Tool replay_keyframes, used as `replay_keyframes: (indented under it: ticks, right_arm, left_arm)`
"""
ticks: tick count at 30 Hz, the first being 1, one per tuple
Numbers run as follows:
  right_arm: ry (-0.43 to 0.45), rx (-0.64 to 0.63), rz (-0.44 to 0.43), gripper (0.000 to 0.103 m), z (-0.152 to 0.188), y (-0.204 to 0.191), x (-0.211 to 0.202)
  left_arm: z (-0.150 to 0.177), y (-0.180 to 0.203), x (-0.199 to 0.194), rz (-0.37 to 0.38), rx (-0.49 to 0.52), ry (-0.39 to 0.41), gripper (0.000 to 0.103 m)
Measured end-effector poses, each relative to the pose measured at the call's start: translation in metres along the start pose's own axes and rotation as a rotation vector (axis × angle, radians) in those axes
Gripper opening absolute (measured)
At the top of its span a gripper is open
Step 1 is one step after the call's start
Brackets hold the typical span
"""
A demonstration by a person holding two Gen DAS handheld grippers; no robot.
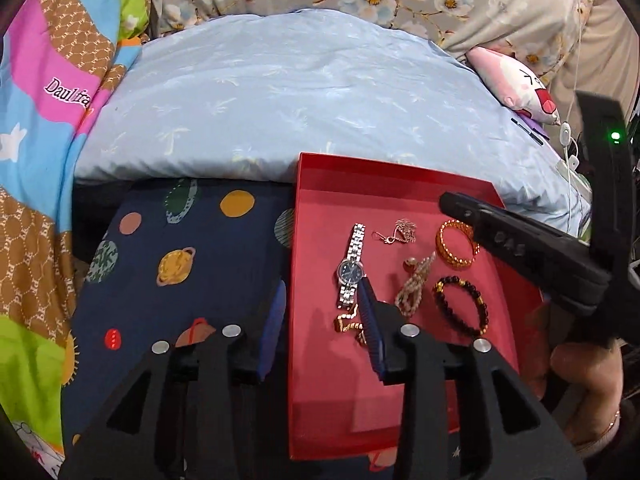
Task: Organize jewelry
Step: 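Carry the pearl bracelet and silver earring to the red tray and open both grippers, then move both grippers back to the jewelry and close the right gripper on the silver heart earring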
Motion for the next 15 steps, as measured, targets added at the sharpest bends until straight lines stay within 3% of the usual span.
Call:
replay_keyframes:
  ticks: [4,6,8,15]
  right_arm:
    - [0.033,-0.010,0.036,0.020,0.008,0.008,-0.040]
    - [0.037,0.005,0.047,0.030,0.018,0.012,-0.064]
    - [0.039,0.018,0.058,0.032,0.030,0.017,-0.087]
    - [-0.004,0.029,0.093,0.036,0.100,0.023,-0.169]
  left_arm:
    - [0.010,0.003,-0.015,0.006,0.011,0.005,0.035]
    - [0.016,0.007,-0.024,0.014,0.015,0.003,0.035]
    - [0.023,0.010,-0.035,0.008,0.026,0.005,0.035]
    - [0.066,0.009,-0.082,0.009,0.051,-0.029,0.036]
Point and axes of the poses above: each gripper's, at about its wrist camera, not at the fingertips, and x roughly the way its jaws point, y to its right, z to its underside, the point moved 5 cm from there along x, roughly the way its jaws point, and after that the axes turned 12 degrees about y, right-handed, at the moved point
